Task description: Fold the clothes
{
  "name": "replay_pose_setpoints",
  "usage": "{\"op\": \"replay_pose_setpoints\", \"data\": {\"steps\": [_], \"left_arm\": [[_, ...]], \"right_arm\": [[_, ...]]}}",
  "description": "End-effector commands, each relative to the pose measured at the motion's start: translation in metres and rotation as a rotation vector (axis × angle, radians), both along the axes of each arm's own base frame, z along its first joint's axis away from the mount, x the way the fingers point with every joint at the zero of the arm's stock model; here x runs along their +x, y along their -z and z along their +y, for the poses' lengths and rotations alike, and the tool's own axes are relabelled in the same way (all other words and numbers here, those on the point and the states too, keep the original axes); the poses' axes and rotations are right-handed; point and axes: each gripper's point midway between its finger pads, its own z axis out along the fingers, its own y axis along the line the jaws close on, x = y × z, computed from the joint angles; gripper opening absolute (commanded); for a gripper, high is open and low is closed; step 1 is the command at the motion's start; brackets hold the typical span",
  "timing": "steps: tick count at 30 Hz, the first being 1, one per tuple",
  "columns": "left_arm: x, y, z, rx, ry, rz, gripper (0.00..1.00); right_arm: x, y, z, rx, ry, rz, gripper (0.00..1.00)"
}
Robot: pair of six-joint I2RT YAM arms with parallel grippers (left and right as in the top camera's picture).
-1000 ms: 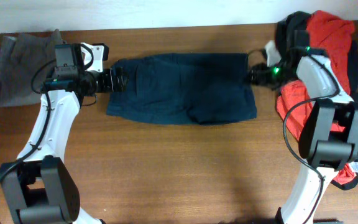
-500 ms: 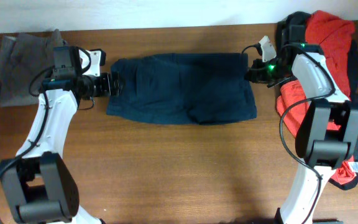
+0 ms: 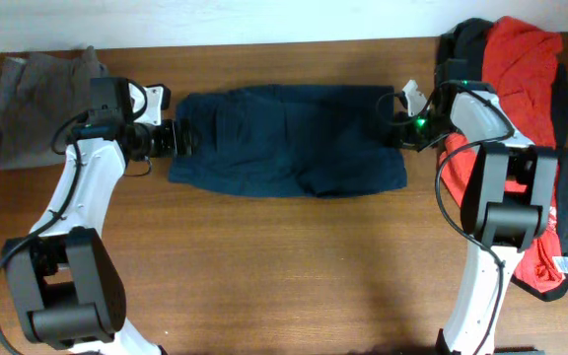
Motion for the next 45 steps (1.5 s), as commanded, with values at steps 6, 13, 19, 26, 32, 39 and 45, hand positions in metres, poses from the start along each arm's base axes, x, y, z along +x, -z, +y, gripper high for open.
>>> {"op": "replay_pose_setpoints", "data": {"steps": [6,13,19,26,32,39,45], "left_arm": [[0.006,-0.002,0.016,-0.104,0.080,-0.058,0.99],[0.008,0.050,0.015,-0.146,0.108,0.021,0.99],[0.013,0.081,0.007,-0.210,0.137,0.033,0.99],[0.009,0.104,-0.007,-0.310,0.168,0.069,0.98],[0.008,0.121,-0.015,-0.321,0.184,0.086,0.93],[0.017,0.128,-0.028,-0.356,0.205,0.049,0.17],[0.019,0.126,-0.007,-0.376,0.129,0.064,0.01]], "right_arm": [[-0.019,0.033,-0.004,-0.042,-0.006,0.090,0.04],[-0.018,0.033,-0.004,-0.042,-0.006,0.089,0.04],[-0.018,0.033,-0.004,-0.042,-0.006,0.088,0.04],[-0.016,0.033,-0.004,-0.043,-0.006,0.077,0.04],[-0.016,0.033,-0.004,-0.043,-0.006,0.077,0.04],[-0.017,0.033,-0.004,-0.042,-0.006,0.083,0.04],[-0.022,0.033,0.001,-0.032,-0.013,0.104,0.04]]}}
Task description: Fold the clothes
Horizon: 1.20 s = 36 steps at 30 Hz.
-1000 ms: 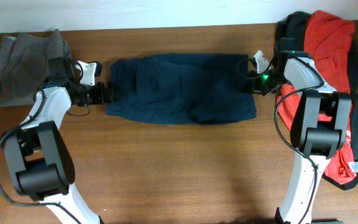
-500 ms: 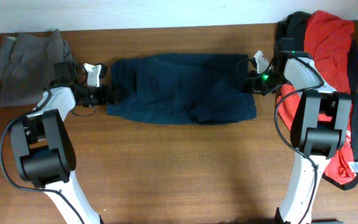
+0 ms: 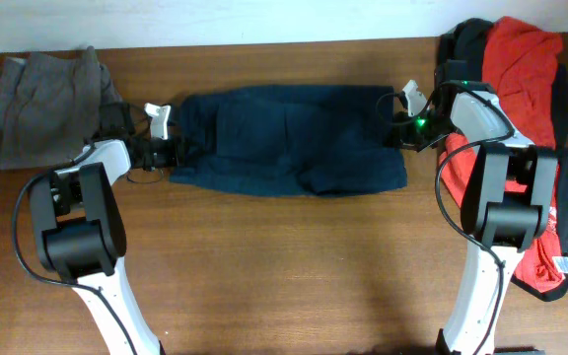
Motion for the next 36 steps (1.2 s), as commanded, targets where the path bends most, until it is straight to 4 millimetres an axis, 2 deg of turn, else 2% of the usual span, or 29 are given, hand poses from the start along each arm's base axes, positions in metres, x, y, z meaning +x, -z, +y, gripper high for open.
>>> {"op": "replay_pose_setpoints", "data": {"steps": [1,3,5,7,9,12,16,21,25,31,32,36], "left_arm": [[-0.010,0.021,0.022,-0.006,-0.076,0.094,0.01],[-0.013,0.016,0.036,-0.004,-0.106,0.107,0.01],[-0.017,0.005,0.057,0.022,-0.146,0.115,0.01],[-0.018,-0.006,0.064,0.038,-0.144,0.087,0.01],[-0.018,-0.021,0.069,0.058,-0.148,0.062,0.01],[-0.019,-0.034,0.074,0.114,-0.167,0.055,0.01],[-0.019,-0.060,0.068,0.167,-0.156,0.009,0.01],[-0.015,-0.104,0.037,0.200,-0.099,-0.096,0.01],[-0.016,-0.130,0.004,0.272,-0.049,-0.167,0.01],[-0.025,-0.150,-0.059,0.305,0.061,-0.242,0.01],[-0.027,-0.153,-0.079,0.307,0.095,-0.260,0.01],[-0.029,-0.163,-0.122,0.288,0.160,-0.324,0.01]], "right_arm": [[-0.022,0.032,0.004,-0.031,-0.020,0.101,0.04],[-0.023,0.031,0.011,-0.027,-0.034,0.104,0.04],[-0.024,0.030,0.027,-0.012,-0.065,0.103,0.04],[-0.026,0.030,0.038,-0.012,-0.088,0.103,0.04],[-0.027,0.030,0.050,-0.013,-0.108,0.103,0.04],[-0.027,0.030,0.061,-0.015,-0.128,0.098,0.04],[-0.023,0.030,0.072,-0.016,-0.123,0.086,0.04],[-0.021,0.030,0.075,-0.017,-0.125,0.073,0.04],[-0.021,0.029,0.075,-0.017,-0.125,0.072,0.04],[-0.021,0.029,0.075,-0.017,-0.125,0.072,0.04],[-0.021,0.029,0.075,-0.017,-0.125,0.071,0.04],[-0.022,0.030,0.075,-0.017,-0.125,0.078,0.04]]}}
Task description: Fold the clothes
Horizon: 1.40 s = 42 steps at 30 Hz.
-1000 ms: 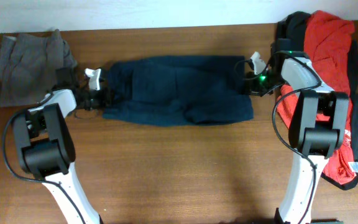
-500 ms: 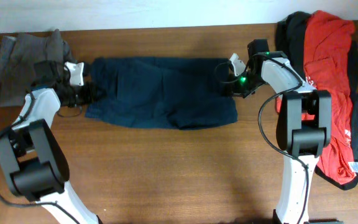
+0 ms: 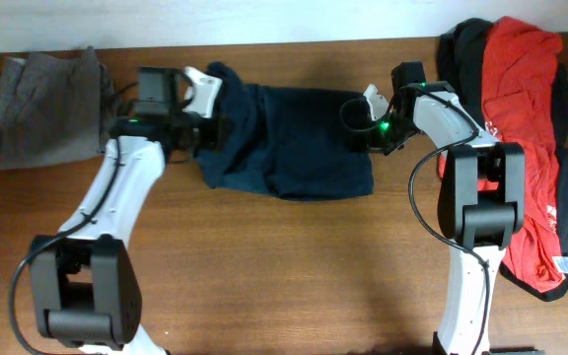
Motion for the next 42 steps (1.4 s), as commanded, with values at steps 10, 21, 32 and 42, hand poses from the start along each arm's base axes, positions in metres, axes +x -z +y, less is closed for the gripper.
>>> {"op": "replay_pose_setpoints", "data": {"steps": [10,21,32,42], "left_arm": [[-0.002,-0.062,-0.106,-0.076,0.150,-0.239,0.01],[-0.009,-0.036,-0.163,-0.036,0.205,-0.267,0.09],[-0.005,-0.015,-0.168,-0.011,0.195,-0.252,0.32],[0.006,-0.029,-0.169,-0.028,0.175,-0.312,0.38]], "right_arm": [[-0.017,0.031,0.000,-0.038,-0.003,0.080,0.04],[-0.018,0.030,0.002,-0.025,-0.004,0.087,0.04],[0.022,-0.105,0.002,0.179,0.024,-0.115,0.04],[0.023,-0.194,-0.062,0.165,0.156,-0.224,0.14]]}}
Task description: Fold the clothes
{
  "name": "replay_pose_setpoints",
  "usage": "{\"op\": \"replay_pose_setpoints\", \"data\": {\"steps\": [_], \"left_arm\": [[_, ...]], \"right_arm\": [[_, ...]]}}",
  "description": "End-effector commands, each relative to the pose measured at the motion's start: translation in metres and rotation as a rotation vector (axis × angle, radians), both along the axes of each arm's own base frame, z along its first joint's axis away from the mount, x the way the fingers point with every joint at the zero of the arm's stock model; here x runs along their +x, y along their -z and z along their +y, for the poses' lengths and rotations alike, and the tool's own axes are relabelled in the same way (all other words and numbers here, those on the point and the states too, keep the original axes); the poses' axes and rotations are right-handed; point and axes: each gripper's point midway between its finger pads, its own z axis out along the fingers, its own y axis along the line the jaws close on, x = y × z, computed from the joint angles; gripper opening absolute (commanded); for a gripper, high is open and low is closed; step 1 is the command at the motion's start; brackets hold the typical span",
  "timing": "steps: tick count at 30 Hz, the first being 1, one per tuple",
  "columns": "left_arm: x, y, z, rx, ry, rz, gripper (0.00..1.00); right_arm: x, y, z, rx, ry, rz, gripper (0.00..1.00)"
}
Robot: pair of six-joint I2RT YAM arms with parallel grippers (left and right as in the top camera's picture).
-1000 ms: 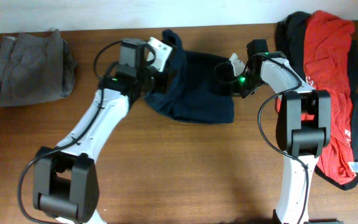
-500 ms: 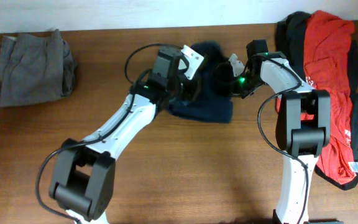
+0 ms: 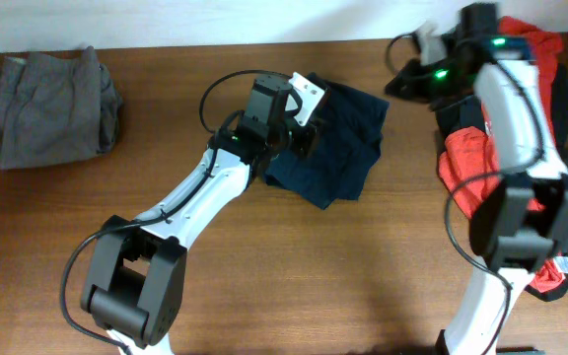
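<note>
The navy garment (image 3: pixel 341 148) lies doubled over in a rumpled heap right of the table's middle. My left gripper (image 3: pixel 312 120) reaches across to its upper left part and is shut on a fold of the cloth. My right gripper (image 3: pixel 400 84) hangs raised just off the garment's upper right corner. Its fingers are dark against the arm, so neither their spacing nor any touch with the cloth can be made out.
A folded grey garment (image 3: pixel 52 108) lies at the back left corner. A pile of red and black clothes (image 3: pixel 531 59) covers the right edge of the table, under and behind the right arm.
The left gripper has carried the garment's left end further right, so the cloth is now a shorter heap. The right gripper has gone from the garment's right edge up and to the right.
The navy garment first lay spread flat with a gripper at each end. Then the left gripper sat at its left edge. Later both grippers stood closer together with the cloth bunched between them. Now the left end lies over the right part.
</note>
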Motion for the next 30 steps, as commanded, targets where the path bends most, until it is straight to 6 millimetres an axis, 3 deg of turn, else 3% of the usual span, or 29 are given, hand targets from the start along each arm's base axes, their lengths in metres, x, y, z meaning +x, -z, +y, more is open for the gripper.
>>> {"op": "replay_pose_setpoints", "data": {"steps": [1,4,7,10,14,18,19,30], "left_arm": [[0.016,-0.019,0.001,-0.028,-0.024,-0.057,0.41],[0.041,-0.045,0.030,-0.075,-0.128,-0.039,0.44],[0.062,-0.067,0.076,-0.083,-0.235,0.005,0.44],[0.068,-0.074,0.112,-0.059,-0.302,0.055,0.44],[0.066,-0.067,0.142,-0.024,-0.351,0.123,0.44],[0.060,-0.056,0.154,0.029,-0.344,0.149,0.44],[0.058,-0.054,0.155,0.039,-0.341,0.156,0.44],[0.056,-0.050,0.157,0.050,-0.346,0.171,0.44]], "right_arm": [[-0.009,-0.004,-0.007,0.017,0.009,0.029,0.17],[-0.020,0.001,-0.001,0.008,-0.033,0.061,0.40],[-0.027,0.010,0.000,-0.039,-0.031,0.104,0.61],[-0.031,0.021,0.004,-0.068,-0.039,0.133,0.65],[-0.038,0.045,0.008,-0.119,-0.052,0.175,0.65],[-0.045,0.073,0.021,-0.124,-0.077,0.209,0.65],[-0.047,0.088,0.029,-0.114,-0.060,0.232,0.65],[-0.048,0.144,0.058,-0.171,0.010,0.243,0.65]]}}
